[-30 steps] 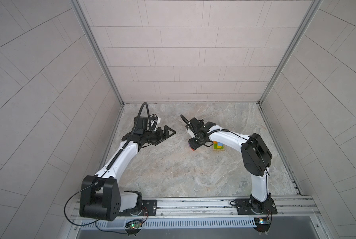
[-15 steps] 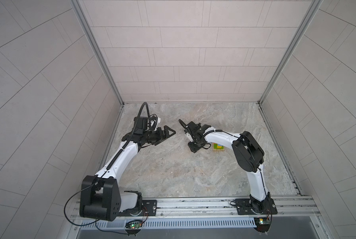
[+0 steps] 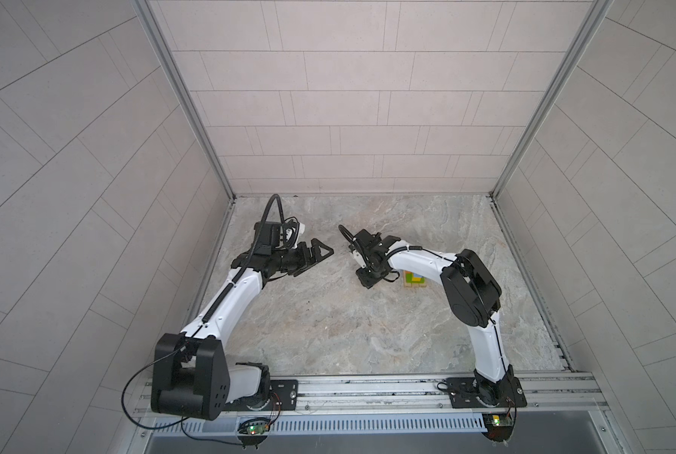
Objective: Build the wood block tower
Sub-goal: 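Lower the right gripper and close it on the red cube, then lift the red cube with the right gripper and carry it over the tower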
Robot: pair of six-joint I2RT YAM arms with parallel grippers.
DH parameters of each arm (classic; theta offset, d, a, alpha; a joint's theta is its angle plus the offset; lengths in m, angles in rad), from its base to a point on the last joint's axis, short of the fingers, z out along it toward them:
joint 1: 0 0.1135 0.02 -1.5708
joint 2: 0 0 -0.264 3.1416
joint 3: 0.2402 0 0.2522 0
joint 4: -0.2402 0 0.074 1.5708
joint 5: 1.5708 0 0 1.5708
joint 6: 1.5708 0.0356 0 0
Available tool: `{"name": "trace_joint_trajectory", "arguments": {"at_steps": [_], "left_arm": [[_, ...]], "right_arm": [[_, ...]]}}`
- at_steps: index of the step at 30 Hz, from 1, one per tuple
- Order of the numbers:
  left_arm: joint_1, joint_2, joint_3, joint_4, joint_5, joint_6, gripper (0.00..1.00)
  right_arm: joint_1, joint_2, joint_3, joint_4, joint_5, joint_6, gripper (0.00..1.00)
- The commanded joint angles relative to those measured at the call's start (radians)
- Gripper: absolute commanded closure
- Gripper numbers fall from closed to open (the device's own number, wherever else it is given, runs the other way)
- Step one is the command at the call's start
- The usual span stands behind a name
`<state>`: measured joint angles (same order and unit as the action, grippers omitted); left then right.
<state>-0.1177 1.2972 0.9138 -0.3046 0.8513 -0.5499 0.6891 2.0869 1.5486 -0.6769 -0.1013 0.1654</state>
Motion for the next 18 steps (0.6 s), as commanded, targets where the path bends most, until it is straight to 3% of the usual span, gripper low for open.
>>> {"name": "trace_joint_trajectory", "arguments": {"at_steps": [1, 18], "left_arm": [[0.008, -0.023, 0.003, -0.011, 0.002, 0.013, 0.01], [0.010, -0.023, 0.003, -0.011, 0.002, 0.015, 0.01]], "right_arm": [[0.005, 0.018, 0.013, -0.010, 0.008, -0.008, 0.57], [0.001, -0.004, 0.019, -0.027, -0.009, 0.046, 0.71]]}}
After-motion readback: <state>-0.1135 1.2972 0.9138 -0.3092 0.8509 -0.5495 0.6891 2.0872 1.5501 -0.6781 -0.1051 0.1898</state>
